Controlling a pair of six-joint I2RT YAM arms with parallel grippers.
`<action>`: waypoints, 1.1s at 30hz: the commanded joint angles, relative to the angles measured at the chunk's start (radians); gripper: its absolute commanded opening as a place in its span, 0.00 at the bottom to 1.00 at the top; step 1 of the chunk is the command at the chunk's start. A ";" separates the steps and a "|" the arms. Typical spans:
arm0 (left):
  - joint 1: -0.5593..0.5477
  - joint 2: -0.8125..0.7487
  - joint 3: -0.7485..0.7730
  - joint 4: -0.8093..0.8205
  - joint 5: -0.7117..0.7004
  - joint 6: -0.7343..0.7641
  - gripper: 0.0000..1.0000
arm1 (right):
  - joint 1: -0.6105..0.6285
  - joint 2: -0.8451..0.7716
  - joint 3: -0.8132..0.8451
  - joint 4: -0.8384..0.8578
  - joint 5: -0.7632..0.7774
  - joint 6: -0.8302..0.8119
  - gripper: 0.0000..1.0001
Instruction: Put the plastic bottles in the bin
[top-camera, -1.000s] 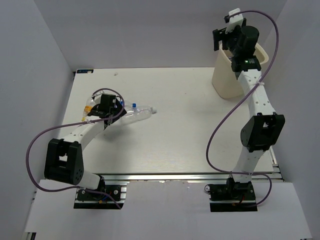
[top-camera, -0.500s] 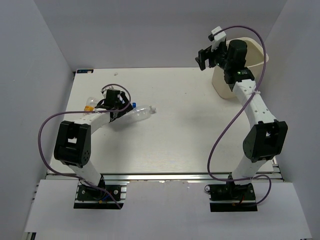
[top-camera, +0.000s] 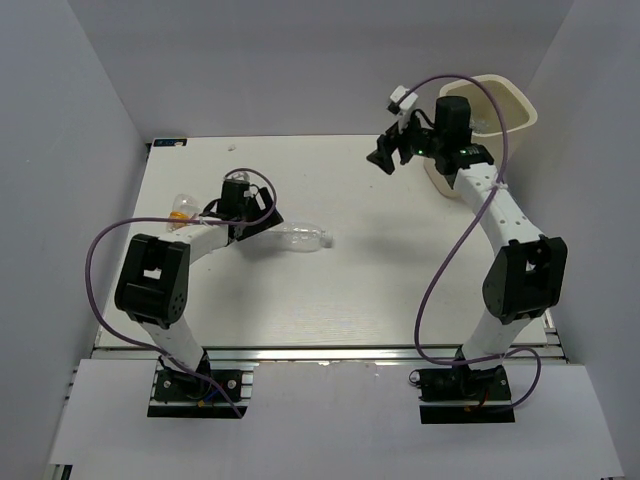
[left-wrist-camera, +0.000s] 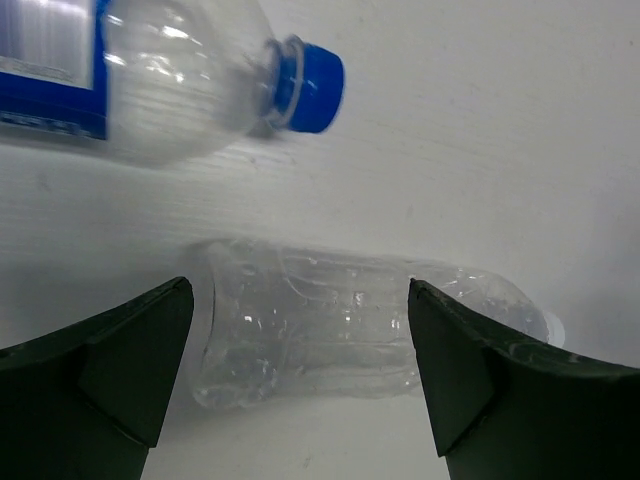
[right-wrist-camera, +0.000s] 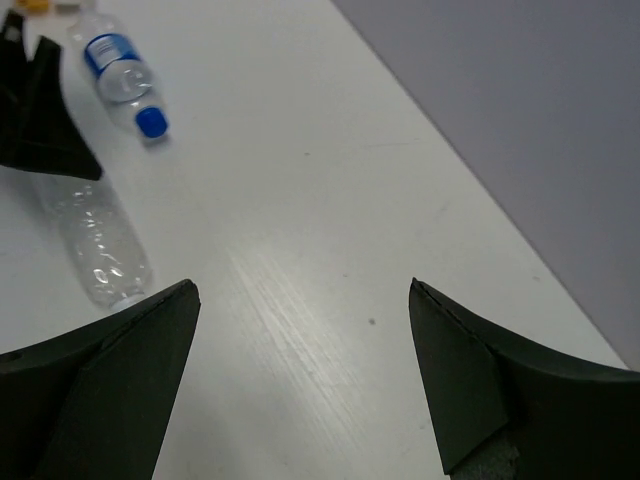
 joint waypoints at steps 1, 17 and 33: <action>-0.052 0.010 0.045 0.017 0.046 0.035 0.97 | 0.057 0.034 0.009 -0.108 -0.112 -0.049 0.89; -0.078 -0.084 0.125 0.009 0.039 0.032 0.98 | 0.317 0.092 -0.262 0.007 -0.029 -0.001 0.89; -0.020 -0.251 0.143 -0.319 -0.444 -0.087 0.98 | 0.432 0.330 -0.179 0.048 0.180 -0.021 0.89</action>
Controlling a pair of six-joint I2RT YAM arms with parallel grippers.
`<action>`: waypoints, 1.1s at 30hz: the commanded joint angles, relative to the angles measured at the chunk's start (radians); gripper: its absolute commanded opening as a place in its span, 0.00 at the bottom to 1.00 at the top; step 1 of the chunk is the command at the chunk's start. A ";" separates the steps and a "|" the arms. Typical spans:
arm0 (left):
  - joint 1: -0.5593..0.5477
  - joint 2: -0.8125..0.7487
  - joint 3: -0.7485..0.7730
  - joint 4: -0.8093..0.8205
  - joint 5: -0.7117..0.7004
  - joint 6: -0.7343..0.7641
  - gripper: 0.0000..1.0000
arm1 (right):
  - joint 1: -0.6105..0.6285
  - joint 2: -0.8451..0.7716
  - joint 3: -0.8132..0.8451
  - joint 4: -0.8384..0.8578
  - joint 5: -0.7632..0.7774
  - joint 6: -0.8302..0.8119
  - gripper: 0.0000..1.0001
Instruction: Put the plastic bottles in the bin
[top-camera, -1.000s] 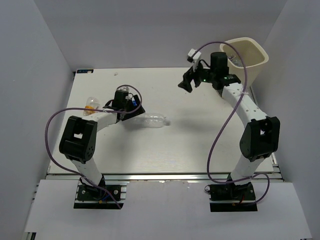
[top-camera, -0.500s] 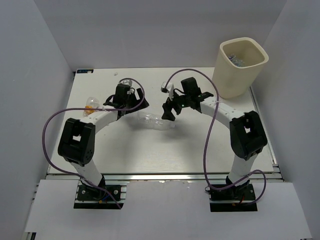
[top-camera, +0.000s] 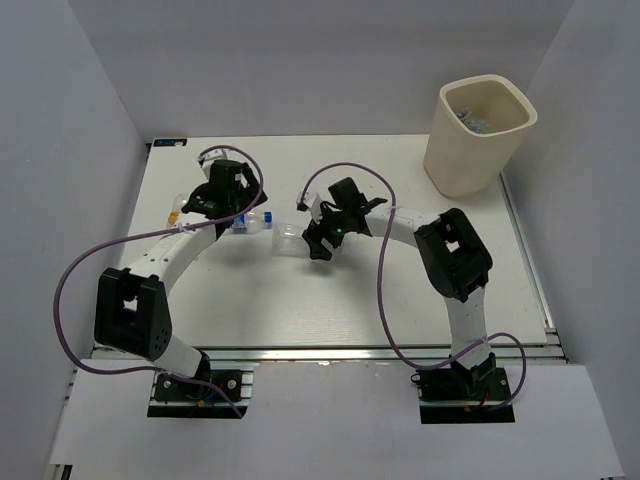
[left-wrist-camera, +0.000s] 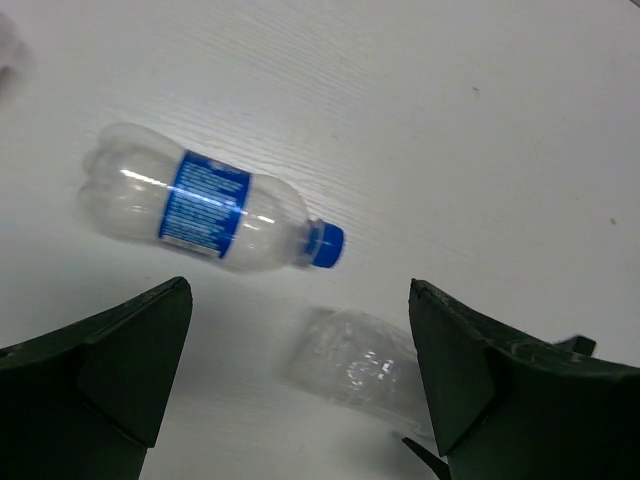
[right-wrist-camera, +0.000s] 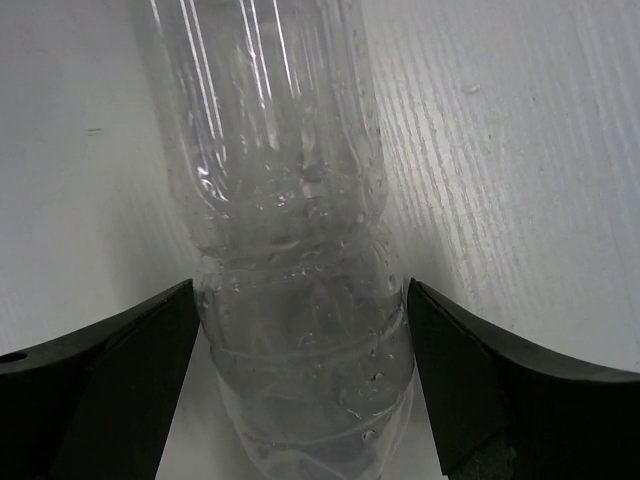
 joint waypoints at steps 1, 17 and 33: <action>0.027 -0.040 0.011 -0.107 -0.146 -0.082 0.98 | 0.016 0.000 0.022 0.052 0.067 0.012 0.87; 0.036 -0.032 -0.069 -0.113 -0.168 -0.202 0.98 | -0.217 -0.408 -0.014 0.247 0.323 0.180 0.27; 0.040 0.052 -0.100 -0.058 -0.163 -0.298 0.98 | -0.677 -0.047 0.712 0.129 0.585 0.282 0.73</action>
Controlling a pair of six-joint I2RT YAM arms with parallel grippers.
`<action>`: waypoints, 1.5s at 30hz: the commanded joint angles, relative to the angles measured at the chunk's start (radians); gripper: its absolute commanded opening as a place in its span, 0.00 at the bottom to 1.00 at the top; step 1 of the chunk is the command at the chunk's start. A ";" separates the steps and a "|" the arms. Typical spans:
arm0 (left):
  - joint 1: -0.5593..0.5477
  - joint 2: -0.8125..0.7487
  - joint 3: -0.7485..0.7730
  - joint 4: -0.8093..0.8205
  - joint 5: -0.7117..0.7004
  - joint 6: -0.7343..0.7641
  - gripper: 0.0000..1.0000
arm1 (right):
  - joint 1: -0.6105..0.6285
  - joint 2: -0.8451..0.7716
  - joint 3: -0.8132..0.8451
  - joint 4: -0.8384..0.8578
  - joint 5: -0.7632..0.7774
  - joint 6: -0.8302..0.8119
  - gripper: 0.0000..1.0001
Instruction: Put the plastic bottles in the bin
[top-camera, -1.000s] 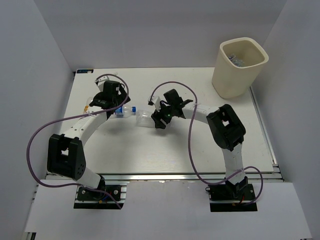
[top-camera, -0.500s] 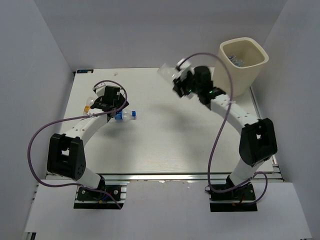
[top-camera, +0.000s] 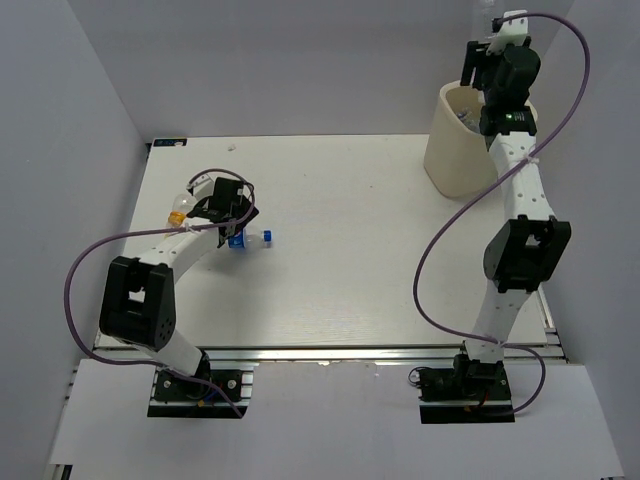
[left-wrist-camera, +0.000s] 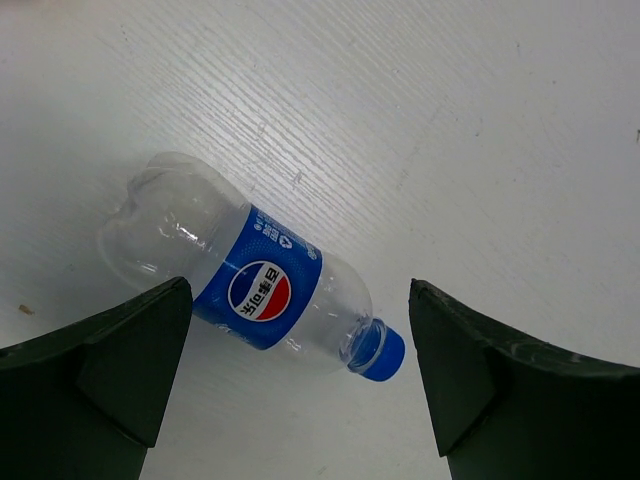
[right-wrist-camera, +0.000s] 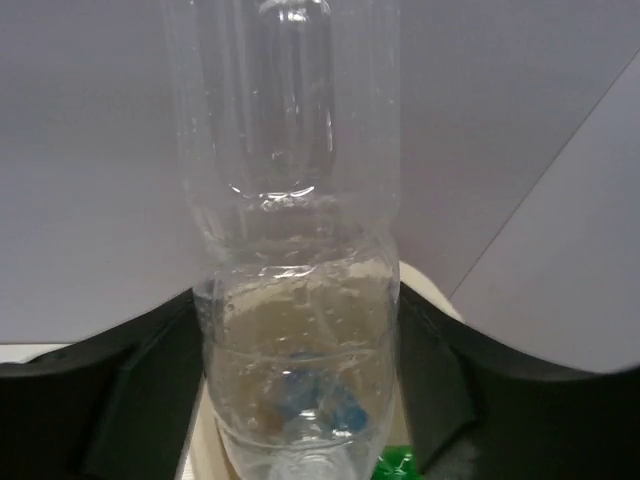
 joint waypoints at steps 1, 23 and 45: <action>0.005 0.006 0.003 0.006 -0.012 -0.025 0.98 | -0.038 0.088 0.089 -0.085 0.032 0.014 0.89; 0.015 0.173 0.094 0.084 -0.013 -0.062 0.98 | 0.048 -0.413 -0.511 0.092 -0.351 -0.089 0.89; -0.007 0.131 0.037 0.496 0.614 0.374 0.41 | 0.113 -0.559 -0.706 0.007 -0.515 0.348 0.89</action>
